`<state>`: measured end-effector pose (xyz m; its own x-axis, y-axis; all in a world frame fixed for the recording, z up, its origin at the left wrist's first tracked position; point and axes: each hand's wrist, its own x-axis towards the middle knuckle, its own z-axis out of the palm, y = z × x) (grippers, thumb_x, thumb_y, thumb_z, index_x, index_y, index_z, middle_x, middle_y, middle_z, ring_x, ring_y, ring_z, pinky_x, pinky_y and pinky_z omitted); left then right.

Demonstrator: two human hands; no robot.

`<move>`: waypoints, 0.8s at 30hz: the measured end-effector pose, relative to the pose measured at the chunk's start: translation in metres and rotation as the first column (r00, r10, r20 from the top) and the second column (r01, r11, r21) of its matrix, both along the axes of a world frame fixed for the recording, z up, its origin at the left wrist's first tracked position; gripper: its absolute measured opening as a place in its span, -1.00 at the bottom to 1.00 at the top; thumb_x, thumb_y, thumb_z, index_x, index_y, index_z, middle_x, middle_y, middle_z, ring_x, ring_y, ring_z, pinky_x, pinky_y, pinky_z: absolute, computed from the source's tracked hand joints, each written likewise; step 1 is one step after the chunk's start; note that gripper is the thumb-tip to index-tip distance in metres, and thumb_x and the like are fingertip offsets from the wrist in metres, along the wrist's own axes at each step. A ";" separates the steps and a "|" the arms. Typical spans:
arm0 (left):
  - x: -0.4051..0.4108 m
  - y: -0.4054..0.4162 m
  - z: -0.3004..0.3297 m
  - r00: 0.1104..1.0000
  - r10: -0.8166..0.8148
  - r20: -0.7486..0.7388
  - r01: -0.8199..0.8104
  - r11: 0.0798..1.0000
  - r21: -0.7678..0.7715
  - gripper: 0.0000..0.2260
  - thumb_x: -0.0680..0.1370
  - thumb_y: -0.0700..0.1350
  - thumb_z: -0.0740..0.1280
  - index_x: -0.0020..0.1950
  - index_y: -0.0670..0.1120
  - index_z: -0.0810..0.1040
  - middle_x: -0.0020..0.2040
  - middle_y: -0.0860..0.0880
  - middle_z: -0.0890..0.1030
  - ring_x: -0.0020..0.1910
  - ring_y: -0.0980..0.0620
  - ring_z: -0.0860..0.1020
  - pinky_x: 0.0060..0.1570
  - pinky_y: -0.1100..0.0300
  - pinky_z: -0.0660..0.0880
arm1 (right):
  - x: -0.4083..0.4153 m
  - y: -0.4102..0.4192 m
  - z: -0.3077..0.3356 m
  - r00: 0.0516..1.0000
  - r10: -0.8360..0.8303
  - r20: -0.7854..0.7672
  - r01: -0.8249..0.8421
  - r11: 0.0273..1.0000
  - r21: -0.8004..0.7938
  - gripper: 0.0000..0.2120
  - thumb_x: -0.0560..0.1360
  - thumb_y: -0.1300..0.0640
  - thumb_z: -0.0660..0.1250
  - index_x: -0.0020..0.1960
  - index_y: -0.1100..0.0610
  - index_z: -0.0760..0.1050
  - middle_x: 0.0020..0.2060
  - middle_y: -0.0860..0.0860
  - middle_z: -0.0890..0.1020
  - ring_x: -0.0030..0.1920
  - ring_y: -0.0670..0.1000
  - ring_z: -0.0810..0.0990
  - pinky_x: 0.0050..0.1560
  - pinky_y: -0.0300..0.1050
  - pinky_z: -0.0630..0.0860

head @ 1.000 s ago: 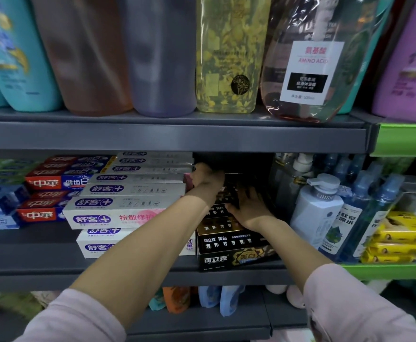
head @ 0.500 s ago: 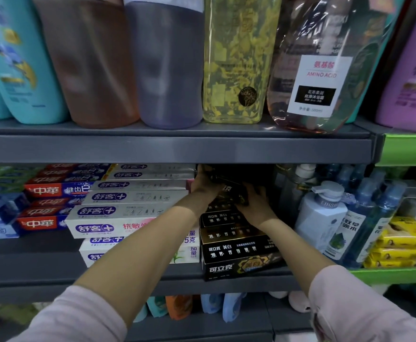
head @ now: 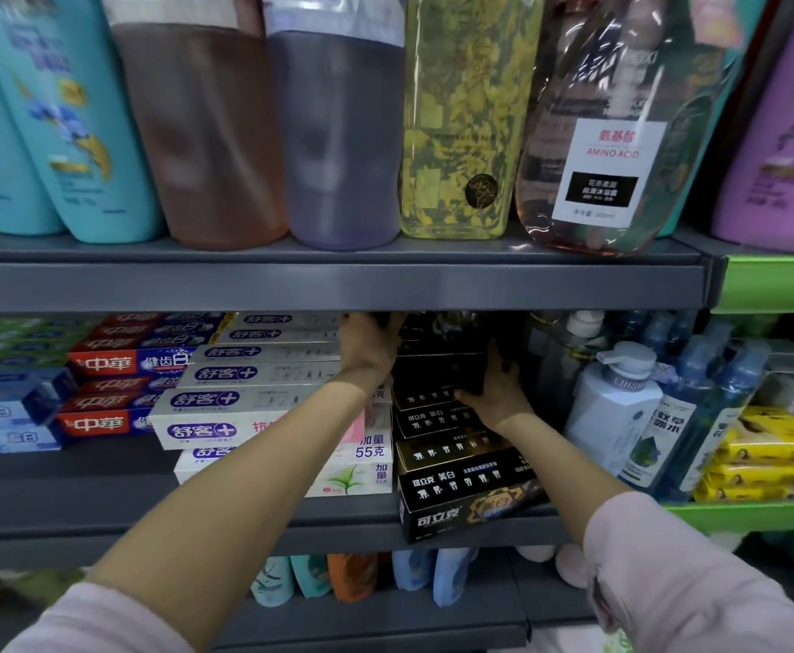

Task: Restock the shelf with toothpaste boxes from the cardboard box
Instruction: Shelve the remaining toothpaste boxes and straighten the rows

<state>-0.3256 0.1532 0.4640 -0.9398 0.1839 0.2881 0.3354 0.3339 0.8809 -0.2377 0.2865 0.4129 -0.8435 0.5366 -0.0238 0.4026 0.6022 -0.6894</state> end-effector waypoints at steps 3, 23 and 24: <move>0.000 -0.011 0.002 0.992 -0.026 0.124 0.022 0.999 0.027 -0.71 0.56 0.00 0.30 0.14 -0.20 0.53 0.07 -0.17 0.63 0.04 -0.18 0.62 -0.09 0.20 0.49 | -0.003 -0.002 0.002 0.982 -0.054 -0.181 0.001 0.960 -0.282 -0.24 0.51 0.09 0.35 0.55 0.04 -0.02 0.46 0.12 0.26 0.45 0.16 0.24 0.43 0.08 0.25; 0.049 -0.028 0.028 0.869 -0.312 0.384 0.424 0.869 -0.255 -0.69 0.50 -0.13 0.37 0.22 -0.19 0.53 0.12 -0.18 0.62 0.03 -0.07 0.60 0.10 0.14 0.52 | 0.027 -0.023 0.076 0.922 -0.313 -0.228 0.164 0.849 -0.502 -0.50 0.49 0.09 0.37 0.38 0.15 0.33 0.35 0.11 0.43 0.27 0.10 0.42 0.25 -0.02 0.38; 0.050 -0.027 0.030 0.904 -0.275 0.327 0.375 0.878 -0.297 -0.68 0.51 -0.13 0.35 0.24 -0.18 0.52 0.17 -0.16 0.61 0.08 -0.08 0.58 0.09 0.17 0.48 | 0.027 -0.023 0.082 0.940 -0.252 -0.231 0.173 0.933 -0.315 -0.48 0.51 0.05 0.35 0.40 0.16 0.31 0.37 0.11 0.41 0.32 0.13 0.38 0.30 -0.04 0.31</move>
